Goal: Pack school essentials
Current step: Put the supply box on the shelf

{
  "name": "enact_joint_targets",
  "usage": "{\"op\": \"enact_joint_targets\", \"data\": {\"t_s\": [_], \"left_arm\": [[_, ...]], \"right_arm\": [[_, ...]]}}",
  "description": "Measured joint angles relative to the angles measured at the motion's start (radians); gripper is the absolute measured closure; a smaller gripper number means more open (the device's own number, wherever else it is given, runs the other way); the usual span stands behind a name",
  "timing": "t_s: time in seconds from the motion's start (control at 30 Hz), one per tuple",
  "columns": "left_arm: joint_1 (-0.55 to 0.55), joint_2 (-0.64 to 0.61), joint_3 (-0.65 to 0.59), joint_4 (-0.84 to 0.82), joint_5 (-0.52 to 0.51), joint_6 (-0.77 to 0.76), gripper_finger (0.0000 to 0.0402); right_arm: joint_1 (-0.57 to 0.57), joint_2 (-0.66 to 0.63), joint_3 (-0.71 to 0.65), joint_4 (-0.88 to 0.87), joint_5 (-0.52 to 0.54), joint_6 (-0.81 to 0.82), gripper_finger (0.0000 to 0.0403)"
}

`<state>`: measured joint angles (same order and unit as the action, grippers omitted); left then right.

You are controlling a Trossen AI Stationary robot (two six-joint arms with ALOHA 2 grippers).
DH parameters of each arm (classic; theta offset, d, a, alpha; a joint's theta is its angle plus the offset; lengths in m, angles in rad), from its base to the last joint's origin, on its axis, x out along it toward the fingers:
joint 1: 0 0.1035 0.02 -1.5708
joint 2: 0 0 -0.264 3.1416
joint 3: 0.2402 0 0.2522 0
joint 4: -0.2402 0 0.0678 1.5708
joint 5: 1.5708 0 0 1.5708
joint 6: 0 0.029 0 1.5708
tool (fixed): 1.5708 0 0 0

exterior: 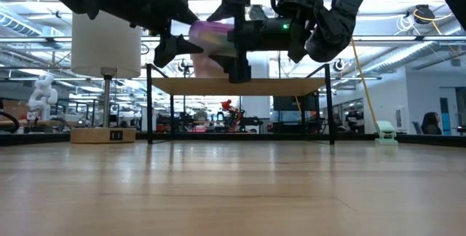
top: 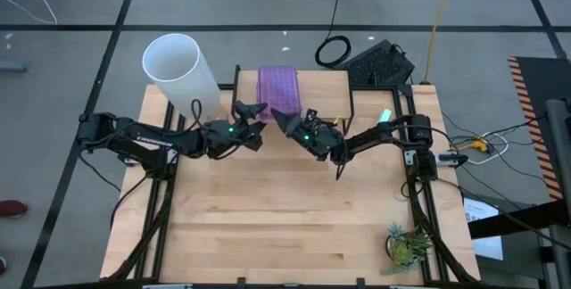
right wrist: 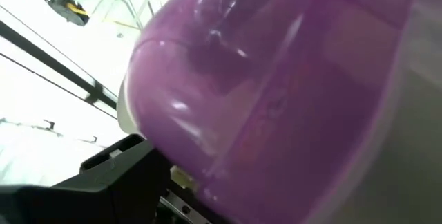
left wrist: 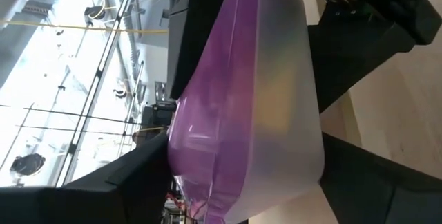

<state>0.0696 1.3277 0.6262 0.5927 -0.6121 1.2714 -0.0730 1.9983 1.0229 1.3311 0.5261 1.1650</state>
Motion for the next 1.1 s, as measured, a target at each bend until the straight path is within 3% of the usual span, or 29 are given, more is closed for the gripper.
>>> {"op": "enact_joint_targets", "data": {"t_s": [0.13,0.4,0.67,0.93,1.1], "left_arm": [[0.002,0.001,-0.001,0.01,-0.016,0.006,0.007],[0.045,0.002,-0.002,0.023,-0.029,-0.05,0.0109],[0.056,0.0,-0.002,0.068,-0.025,-0.051,0.0085],[0.077,-0.004,0.003,-0.103,-0.004,-0.136,0.0096],[0.087,-0.003,0.003,-0.144,0.0,-0.161,0.0075]], "right_arm": [[0.0,-0.003,0.0,-0.025,-0.006,-0.033,0.0057],[0.001,-0.002,-0.067,-0.001,-0.011,-0.036,0.0057],[0.018,0.0,-0.145,0.084,-0.007,-0.002,0.0057],[0.105,0.0,-0.196,0.194,-0.007,-0.029,0.0057],[0.15,0.0,-0.21,0.231,-0.007,-0.062,0.0057]]}}
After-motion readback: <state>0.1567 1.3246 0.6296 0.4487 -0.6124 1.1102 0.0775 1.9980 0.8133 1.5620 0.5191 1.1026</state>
